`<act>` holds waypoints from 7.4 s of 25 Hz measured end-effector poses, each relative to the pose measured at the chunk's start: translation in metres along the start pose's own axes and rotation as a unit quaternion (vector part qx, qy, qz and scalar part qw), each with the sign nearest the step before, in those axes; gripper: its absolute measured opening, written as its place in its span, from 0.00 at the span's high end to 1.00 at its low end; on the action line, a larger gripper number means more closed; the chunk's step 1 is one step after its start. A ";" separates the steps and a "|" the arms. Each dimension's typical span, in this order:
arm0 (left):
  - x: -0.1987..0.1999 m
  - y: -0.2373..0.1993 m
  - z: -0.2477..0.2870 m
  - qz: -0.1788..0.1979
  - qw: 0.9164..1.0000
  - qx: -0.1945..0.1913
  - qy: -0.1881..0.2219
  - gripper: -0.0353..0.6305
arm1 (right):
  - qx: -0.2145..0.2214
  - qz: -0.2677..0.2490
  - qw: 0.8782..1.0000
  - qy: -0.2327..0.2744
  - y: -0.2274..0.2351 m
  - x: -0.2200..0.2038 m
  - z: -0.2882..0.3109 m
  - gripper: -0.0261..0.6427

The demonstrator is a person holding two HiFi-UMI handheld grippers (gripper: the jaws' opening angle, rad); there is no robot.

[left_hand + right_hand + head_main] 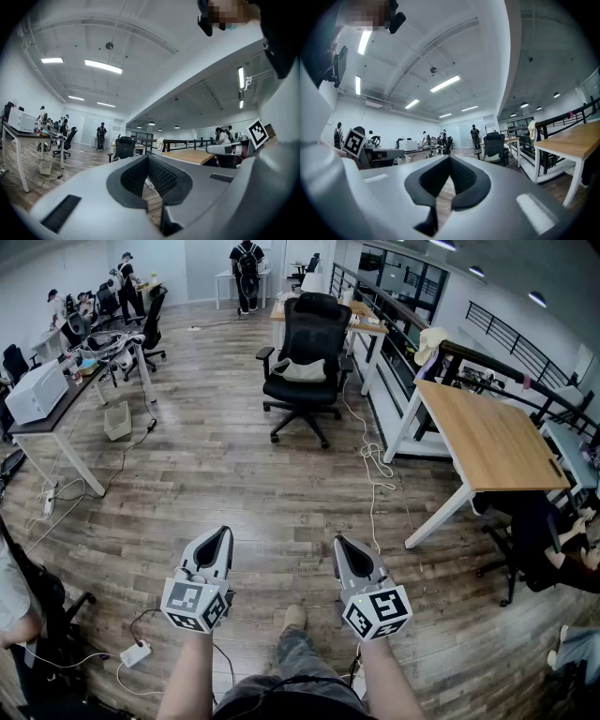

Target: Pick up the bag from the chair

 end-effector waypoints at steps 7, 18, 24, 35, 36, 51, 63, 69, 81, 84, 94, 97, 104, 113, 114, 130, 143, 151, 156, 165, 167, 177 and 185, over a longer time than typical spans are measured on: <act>0.009 -0.013 0.074 -0.005 1.000 0.011 0.007 0.95 | 0.004 -0.005 1.000 0.000 0.049 0.011 0.058 0.95; 0.016 -0.022 0.180 0.006 1.000 0.015 0.007 0.95 | 0.019 0.001 1.000 0.001 0.128 0.018 0.139 0.95; 0.019 -0.022 0.226 0.003 1.000 0.020 0.014 0.95 | 0.018 0.002 1.000 0.005 0.163 0.023 0.162 0.95; 0.021 -0.028 0.297 -0.009 1.000 0.008 0.020 0.95 | 0.018 0.011 1.000 0.000 0.202 0.021 0.207 0.95; 0.021 -0.031 0.306 -0.010 1.000 0.007 0.021 0.95 | 0.018 0.011 1.000 -0.001 0.206 0.021 0.214 0.95; 0.045 -0.117 0.461 -0.002 1.000 -0.019 0.019 0.95 | -0.001 0.009 1.000 -0.009 0.275 0.035 0.365 0.95; 0.054 -0.186 0.564 0.003 0.999 -0.043 0.016 0.95 | -0.020 0.015 1.000 -0.012 0.315 0.033 0.475 0.95; 0.054 -0.214 0.595 -0.003 0.999 -0.038 0.020 0.95 | -0.025 0.015 1.000 -0.012 0.327 0.030 0.509 0.95; 0.054 -0.228 0.644 -0.009 0.999 -0.038 0.023 0.95 | -0.029 0.023 0.999 -0.009 0.365 0.029 0.551 0.95; 0.051 -0.229 0.669 -0.006 0.999 -0.051 0.015 0.95 | -0.023 0.024 0.999 -0.008 0.385 0.028 0.571 0.95; 0.045 -0.238 0.775 -0.011 0.999 -0.038 0.000 0.95 | -0.008 0.035 0.999 -0.031 0.469 0.025 0.646 0.95; 0.044 -0.241 0.806 -0.014 0.999 -0.033 -0.003 0.95 | -0.002 0.035 0.999 -0.037 0.495 0.026 0.667 0.95; 0.040 -0.240 0.867 -0.014 1.000 -0.025 -0.012 0.95 | 0.014 0.038 0.998 -0.052 0.544 0.023 0.705 0.95; 0.034 -0.230 0.926 -0.014 1.000 -0.021 -0.018 0.95 | 0.019 0.048 0.997 -0.054 0.597 0.018 0.731 0.95; 0.031 -0.229 0.930 -0.015 0.999 -0.020 -0.021 0.95 | 0.019 0.049 0.997 -0.055 0.600 0.016 0.732 0.95; 0.022 -0.241 1.019 -0.018 0.999 -0.028 -0.039 0.95 | 0.001 0.060 0.997 -0.058 0.658 0.013 0.784 0.95; 0.023 -0.281 1.136 -0.018 0.996 -0.054 -0.069 0.95 | -0.021 0.081 0.993 -0.078 0.720 0.005 0.875 0.95; 0.014 -0.298 1.192 -0.022 0.993 -0.078 -0.086 0.95 | -0.036 0.090 0.991 -0.093 0.749 -0.006 0.918 0.95; 0.006 -0.307 1.219 -0.026 0.991 -0.089 -0.096 0.95 | -0.043 0.099 0.989 -0.102 0.762 -0.017 0.939 0.95; -0.019 -0.314 1.247 -0.037 0.986 -0.115 -0.117 0.95 | -0.048 0.104 0.986 -0.117 0.771 -0.039 0.966 0.95; -0.026 -0.314 1.252 -0.041 0.985 -0.118 -0.121 0.95 | -0.048 0.109 0.985 -0.122 0.773 -0.046 0.969 0.95; -0.061 -0.301 1.277 -0.053 0.981 -0.117 -0.143 0.95 | -0.041 0.134 0.980 -0.139 0.800 -0.083 0.981 0.95; -0.106 -0.302 1.294 -0.068 0.979 -0.077 -0.178 0.95 | -0.017 0.144 0.975 -0.170 0.828 -0.124 1.010 0.95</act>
Point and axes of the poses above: the fingertips, and each gripper's own axes: z forward along the fingers, y to its right, x out of its top, the point moved 9 cm from there along -z, backward along the fingers, and after that the axes turned 6 degrees about x, right-handed, at the moved point
